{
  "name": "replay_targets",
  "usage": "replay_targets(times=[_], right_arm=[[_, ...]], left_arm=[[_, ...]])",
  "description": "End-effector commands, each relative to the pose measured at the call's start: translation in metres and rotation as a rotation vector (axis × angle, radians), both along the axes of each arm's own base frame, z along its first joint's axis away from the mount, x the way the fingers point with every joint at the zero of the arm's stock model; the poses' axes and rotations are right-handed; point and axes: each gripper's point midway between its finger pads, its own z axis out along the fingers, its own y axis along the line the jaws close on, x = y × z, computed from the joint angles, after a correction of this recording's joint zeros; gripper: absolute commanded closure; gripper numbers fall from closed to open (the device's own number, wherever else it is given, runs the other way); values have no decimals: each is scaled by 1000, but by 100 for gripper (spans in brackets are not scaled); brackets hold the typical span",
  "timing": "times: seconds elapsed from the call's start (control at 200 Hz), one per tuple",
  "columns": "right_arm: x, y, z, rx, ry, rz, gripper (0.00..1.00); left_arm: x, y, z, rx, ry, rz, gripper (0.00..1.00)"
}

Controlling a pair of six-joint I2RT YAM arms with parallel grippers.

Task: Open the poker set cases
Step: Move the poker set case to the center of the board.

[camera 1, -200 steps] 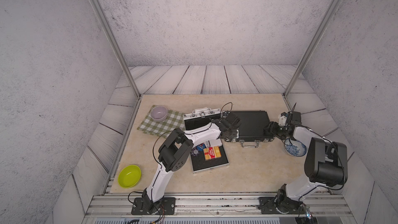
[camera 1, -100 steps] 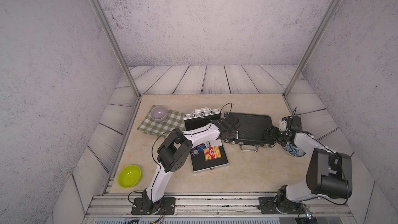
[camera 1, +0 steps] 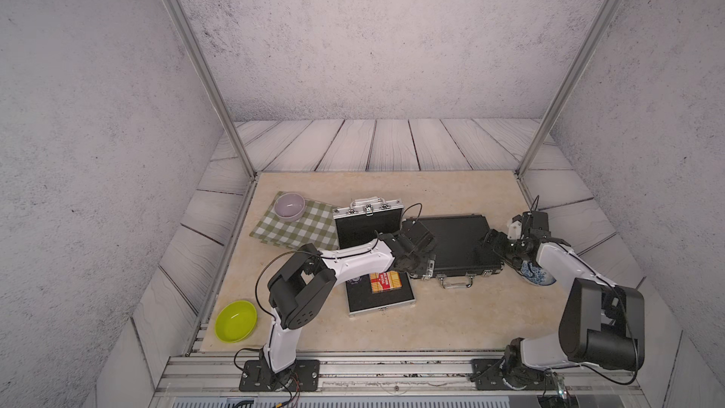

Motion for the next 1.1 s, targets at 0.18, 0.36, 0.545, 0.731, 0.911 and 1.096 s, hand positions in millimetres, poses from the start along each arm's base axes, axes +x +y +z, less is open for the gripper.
replay_targets(times=[0.18, 0.36, 0.545, 0.731, 0.911, 1.096], right_arm=[[-14, 46, 20, 186, -28, 118, 13], [-29, 50, 27, 190, -25, 130, 7], [-28, 37, 52, 111, -83, 85, 2], [-25, 35, 66, 91, -126, 76, 2], [-28, 37, 49, 115, -90, 68, 3], [-41, 32, 43, 93, -81, 26, 4]], left_arm=[[-10, -37, 21, -123, -31, -97, 17], [-4, -33, 34, -155, -60, -90, 16], [-15, -35, 46, -177, -62, -145, 0], [-28, -24, 55, -203, -101, -170, 0], [-32, -18, 39, -187, -80, -167, 7], [-27, -18, 38, -167, -86, -147, 6]])
